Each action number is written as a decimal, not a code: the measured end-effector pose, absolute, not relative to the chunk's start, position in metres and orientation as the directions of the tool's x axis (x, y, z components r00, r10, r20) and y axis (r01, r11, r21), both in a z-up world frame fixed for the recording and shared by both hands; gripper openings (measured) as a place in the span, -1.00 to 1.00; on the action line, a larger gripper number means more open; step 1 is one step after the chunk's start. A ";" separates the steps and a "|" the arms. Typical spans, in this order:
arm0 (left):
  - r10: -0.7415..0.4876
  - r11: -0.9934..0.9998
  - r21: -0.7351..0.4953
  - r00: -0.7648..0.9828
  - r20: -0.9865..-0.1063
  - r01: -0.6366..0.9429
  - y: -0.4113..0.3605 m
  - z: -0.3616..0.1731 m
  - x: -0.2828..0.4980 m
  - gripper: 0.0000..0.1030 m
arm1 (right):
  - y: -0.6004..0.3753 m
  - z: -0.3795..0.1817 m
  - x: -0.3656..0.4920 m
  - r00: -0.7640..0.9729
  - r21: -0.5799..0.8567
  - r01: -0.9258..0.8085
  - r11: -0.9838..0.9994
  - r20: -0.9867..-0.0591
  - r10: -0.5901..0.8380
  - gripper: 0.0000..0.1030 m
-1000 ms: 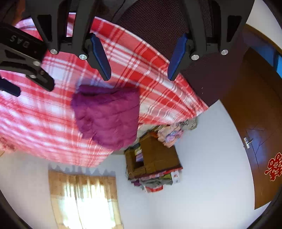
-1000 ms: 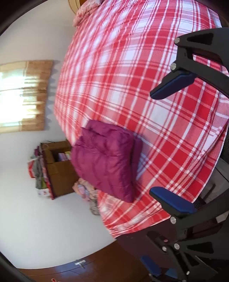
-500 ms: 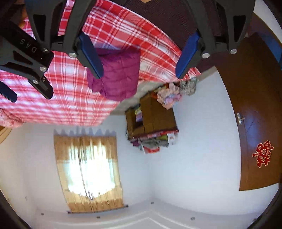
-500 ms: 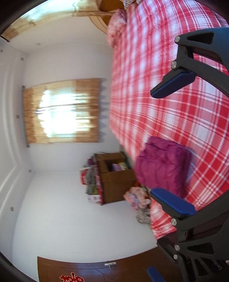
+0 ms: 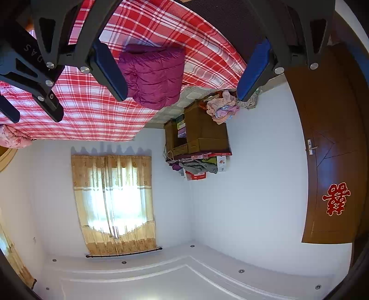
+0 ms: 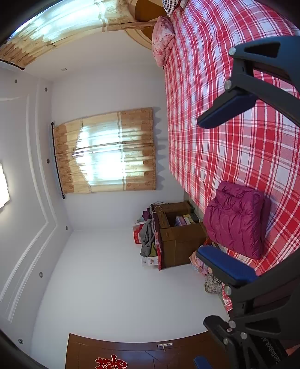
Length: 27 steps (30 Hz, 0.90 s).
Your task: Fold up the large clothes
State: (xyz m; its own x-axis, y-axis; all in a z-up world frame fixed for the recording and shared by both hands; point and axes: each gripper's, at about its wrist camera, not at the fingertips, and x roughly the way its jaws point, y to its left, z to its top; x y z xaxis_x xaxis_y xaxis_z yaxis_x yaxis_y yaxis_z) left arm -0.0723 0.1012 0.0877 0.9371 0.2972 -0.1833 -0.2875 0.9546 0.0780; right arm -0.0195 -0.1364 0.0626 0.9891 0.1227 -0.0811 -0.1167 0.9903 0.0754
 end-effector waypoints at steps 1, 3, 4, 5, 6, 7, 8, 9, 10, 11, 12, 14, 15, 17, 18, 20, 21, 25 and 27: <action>0.296 0.955 0.081 0.937 -0.184 -0.286 0.100 0.088 -0.073 0.87 | -0.136 0.062 -0.019 0.988 0.078 -0.118 0.990 -0.086 0.124 1.00; 0.294 0.955 0.085 0.937 -0.187 -0.283 0.097 0.088 -0.073 0.87 | -0.136 0.060 -0.018 0.987 0.085 -0.120 0.989 -0.097 0.128 1.00; 0.293 0.956 0.086 0.938 -0.187 -0.281 0.097 0.087 -0.073 0.87 | -0.138 0.060 -0.018 0.987 0.090 -0.120 0.989 -0.100 0.129 1.00; 0.293 0.956 0.087 0.938 -0.187 -0.281 0.097 0.087 -0.073 0.87 | -0.139 0.059 -0.018 0.986 0.093 -0.120 0.988 -0.102 0.130 1.00; 0.294 0.955 0.088 0.938 -0.186 -0.283 0.096 0.087 -0.073 0.87 | -0.139 0.059 -0.017 0.986 0.095 -0.119 0.988 -0.105 0.129 1.00; 0.298 0.954 0.085 0.937 -0.183 -0.287 0.096 0.088 -0.074 0.87 | -0.141 0.059 -0.018 0.986 0.096 -0.119 0.988 -0.107 0.129 1.00; 0.298 0.954 0.080 0.937 -0.181 -0.288 0.097 0.087 -0.074 0.87 | -0.141 0.059 -0.018 0.986 0.097 -0.118 0.988 -0.107 0.128 1.00; 0.297 0.955 0.076 0.938 -0.181 -0.288 0.097 0.087 -0.074 0.87 | -0.142 0.059 -0.018 0.986 0.099 -0.119 0.988 -0.107 0.130 1.00; 0.295 0.955 0.074 0.938 -0.183 -0.286 0.098 0.086 -0.073 0.87 | -0.142 0.059 -0.018 0.985 0.098 -0.121 0.988 -0.107 0.132 1.00; 0.295 0.956 0.072 0.937 -0.186 -0.286 0.099 0.086 -0.072 0.87 | -0.142 0.059 -0.018 0.985 0.095 -0.122 0.988 -0.108 0.132 1.00; 0.296 0.955 0.070 0.936 -0.190 -0.288 0.099 0.086 -0.072 0.87 | -0.142 0.060 -0.019 0.985 0.093 -0.121 0.988 -0.108 0.131 1.00; 0.297 0.955 0.067 0.934 -0.196 -0.290 0.100 0.086 -0.071 0.87 | -0.140 0.059 -0.020 0.985 0.090 -0.122 0.988 -0.109 0.132 1.00; 0.295 0.955 0.067 0.934 -0.201 -0.288 0.100 0.085 -0.070 0.87 | -0.140 0.059 -0.020 0.985 0.088 -0.124 0.988 -0.110 0.133 1.00; 0.295 0.955 0.066 0.933 -0.204 -0.288 0.100 0.085 -0.070 0.87 | -0.139 0.058 -0.020 0.985 0.087 -0.124 0.988 -0.112 0.134 1.00; 0.296 0.955 0.067 0.933 -0.205 -0.288 0.100 0.085 -0.070 0.87 | -0.140 0.058 -0.020 0.985 0.089 -0.124 0.988 -0.112 0.133 1.00; 0.299 0.954 0.070 0.933 -0.203 -0.290 0.100 0.085 -0.070 0.87 | -0.140 0.058 -0.020 0.985 0.092 -0.123 0.988 -0.113 0.133 1.00; 0.297 0.955 0.068 0.933 -0.204 -0.289 0.100 0.085 -0.070 0.87 | -0.140 0.057 -0.019 0.985 0.093 -0.122 0.988 -0.114 0.132 1.00; 0.298 0.955 0.068 0.933 -0.203 -0.290 0.102 0.086 -0.069 0.87 | -0.139 0.056 -0.019 0.984 0.095 -0.121 0.988 -0.121 0.132 1.00; 0.301 0.954 0.070 0.931 -0.204 -0.293 0.102 0.086 -0.069 0.87 | -0.139 0.056 -0.018 0.984 0.098 -0.120 0.988 -0.122 0.132 1.00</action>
